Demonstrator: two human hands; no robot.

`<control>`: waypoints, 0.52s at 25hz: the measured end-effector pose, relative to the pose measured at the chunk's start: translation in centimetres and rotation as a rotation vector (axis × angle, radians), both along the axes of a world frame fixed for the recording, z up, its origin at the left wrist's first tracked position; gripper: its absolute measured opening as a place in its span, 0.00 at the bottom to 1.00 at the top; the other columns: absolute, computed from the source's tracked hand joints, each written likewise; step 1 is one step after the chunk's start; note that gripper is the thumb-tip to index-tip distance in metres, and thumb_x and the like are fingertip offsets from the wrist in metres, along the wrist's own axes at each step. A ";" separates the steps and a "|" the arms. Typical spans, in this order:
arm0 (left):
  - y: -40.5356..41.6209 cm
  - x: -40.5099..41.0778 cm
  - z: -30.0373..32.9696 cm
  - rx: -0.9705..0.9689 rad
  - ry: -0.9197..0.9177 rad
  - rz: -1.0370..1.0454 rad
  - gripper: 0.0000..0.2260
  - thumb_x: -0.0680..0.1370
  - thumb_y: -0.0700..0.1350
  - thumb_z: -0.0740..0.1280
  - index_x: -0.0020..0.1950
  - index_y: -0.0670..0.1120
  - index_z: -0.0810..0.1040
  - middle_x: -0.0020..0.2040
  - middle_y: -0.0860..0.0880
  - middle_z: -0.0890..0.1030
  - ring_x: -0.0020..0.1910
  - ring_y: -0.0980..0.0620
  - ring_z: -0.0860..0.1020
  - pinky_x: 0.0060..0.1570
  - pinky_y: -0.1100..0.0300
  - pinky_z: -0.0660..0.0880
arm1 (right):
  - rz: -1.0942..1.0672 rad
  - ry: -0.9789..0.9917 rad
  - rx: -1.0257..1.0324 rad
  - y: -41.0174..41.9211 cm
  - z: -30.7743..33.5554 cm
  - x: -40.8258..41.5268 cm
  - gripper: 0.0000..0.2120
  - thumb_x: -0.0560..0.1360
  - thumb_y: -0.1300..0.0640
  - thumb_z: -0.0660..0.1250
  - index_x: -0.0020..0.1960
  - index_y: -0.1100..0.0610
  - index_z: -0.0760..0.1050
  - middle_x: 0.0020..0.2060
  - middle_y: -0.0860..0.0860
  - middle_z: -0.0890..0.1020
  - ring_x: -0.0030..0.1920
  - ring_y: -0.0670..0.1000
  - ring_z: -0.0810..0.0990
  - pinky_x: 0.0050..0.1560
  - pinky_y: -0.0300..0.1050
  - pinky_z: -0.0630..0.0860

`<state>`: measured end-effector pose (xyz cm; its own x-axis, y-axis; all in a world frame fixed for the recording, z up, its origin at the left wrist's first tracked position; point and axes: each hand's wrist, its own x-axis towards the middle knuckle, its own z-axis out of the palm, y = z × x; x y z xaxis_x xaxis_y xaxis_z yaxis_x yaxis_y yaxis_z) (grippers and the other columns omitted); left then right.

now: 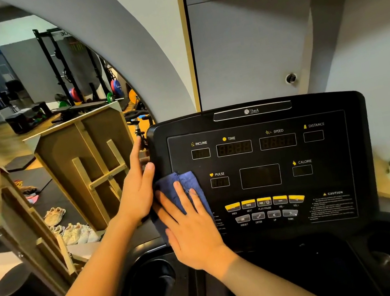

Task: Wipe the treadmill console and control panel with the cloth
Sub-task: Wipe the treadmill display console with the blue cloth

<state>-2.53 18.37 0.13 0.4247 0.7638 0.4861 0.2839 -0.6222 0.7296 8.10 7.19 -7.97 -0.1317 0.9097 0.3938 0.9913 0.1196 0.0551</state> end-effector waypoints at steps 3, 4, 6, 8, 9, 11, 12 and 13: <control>0.4 -0.5 0.5 0.056 -0.013 -0.012 0.26 0.84 0.52 0.53 0.81 0.59 0.46 0.53 0.62 0.76 0.46 0.58 0.80 0.45 0.54 0.76 | 0.020 -0.020 -0.027 -1.1 -1.3 0.0 0.33 0.81 0.47 0.55 0.82 0.53 0.48 0.82 0.52 0.46 0.80 0.62 0.36 0.78 0.64 0.49; 0.5 -0.6 0.6 0.066 -0.010 -0.011 0.26 0.84 0.53 0.53 0.81 0.59 0.47 0.54 0.64 0.75 0.48 0.59 0.80 0.46 0.56 0.76 | 0.026 -0.029 -0.031 -1.4 -1.6 0.0 0.34 0.81 0.47 0.56 0.82 0.53 0.47 0.82 0.52 0.46 0.80 0.62 0.37 0.78 0.63 0.49; 0.5 -0.7 0.8 0.076 0.001 0.001 0.27 0.83 0.54 0.53 0.81 0.59 0.47 0.55 0.66 0.74 0.50 0.61 0.79 0.47 0.60 0.74 | 0.048 -0.060 -0.044 -1.8 -2.0 0.3 0.34 0.81 0.47 0.56 0.82 0.53 0.45 0.82 0.51 0.45 0.80 0.61 0.37 0.79 0.62 0.47; 0.5 -1.0 0.8 0.077 0.013 0.012 0.27 0.83 0.55 0.54 0.81 0.59 0.48 0.56 0.66 0.74 0.51 0.61 0.79 0.48 0.63 0.72 | 0.074 -0.087 -0.059 -1.9 -2.3 0.9 0.34 0.82 0.47 0.56 0.82 0.52 0.44 0.82 0.51 0.46 0.80 0.61 0.36 0.79 0.61 0.46; 0.5 -1.1 0.8 0.078 0.018 0.014 0.27 0.83 0.55 0.54 0.81 0.59 0.48 0.57 0.65 0.74 0.51 0.61 0.79 0.47 0.64 0.72 | 0.085 -0.094 -0.065 -2.0 -2.5 1.2 0.34 0.82 0.47 0.56 0.82 0.51 0.44 0.82 0.51 0.46 0.80 0.60 0.36 0.79 0.61 0.46; 0.5 -1.3 0.7 0.078 0.025 0.017 0.27 0.83 0.55 0.54 0.81 0.59 0.49 0.57 0.63 0.75 0.50 0.60 0.80 0.47 0.63 0.72 | 0.099 -0.110 -0.073 -2.3 -2.8 1.8 0.36 0.81 0.47 0.59 0.82 0.50 0.45 0.82 0.50 0.47 0.81 0.59 0.37 0.79 0.60 0.46; 0.5 -1.3 0.6 0.076 0.028 0.019 0.27 0.83 0.54 0.54 0.80 0.59 0.49 0.57 0.63 0.75 0.49 0.59 0.80 0.47 0.62 0.73 | 0.100 -0.120 -0.079 -2.5 -3.0 2.2 0.37 0.80 0.47 0.61 0.82 0.50 0.45 0.82 0.50 0.47 0.81 0.59 0.38 0.79 0.59 0.46; 0.5 -1.4 0.5 0.073 0.032 0.023 0.26 0.83 0.54 0.54 0.80 0.59 0.50 0.56 0.62 0.76 0.49 0.60 0.80 0.46 0.62 0.74 | 0.097 -0.132 -0.087 -2.7 -3.2 2.6 0.38 0.79 0.47 0.62 0.82 0.49 0.45 0.82 0.49 0.48 0.81 0.59 0.39 0.79 0.58 0.46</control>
<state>-3.91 18.82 0.66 0.4232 0.7365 0.5277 0.3213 -0.6666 0.6727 10.71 4.45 -11.17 -0.2655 0.9201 0.2881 0.9598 0.2240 0.1692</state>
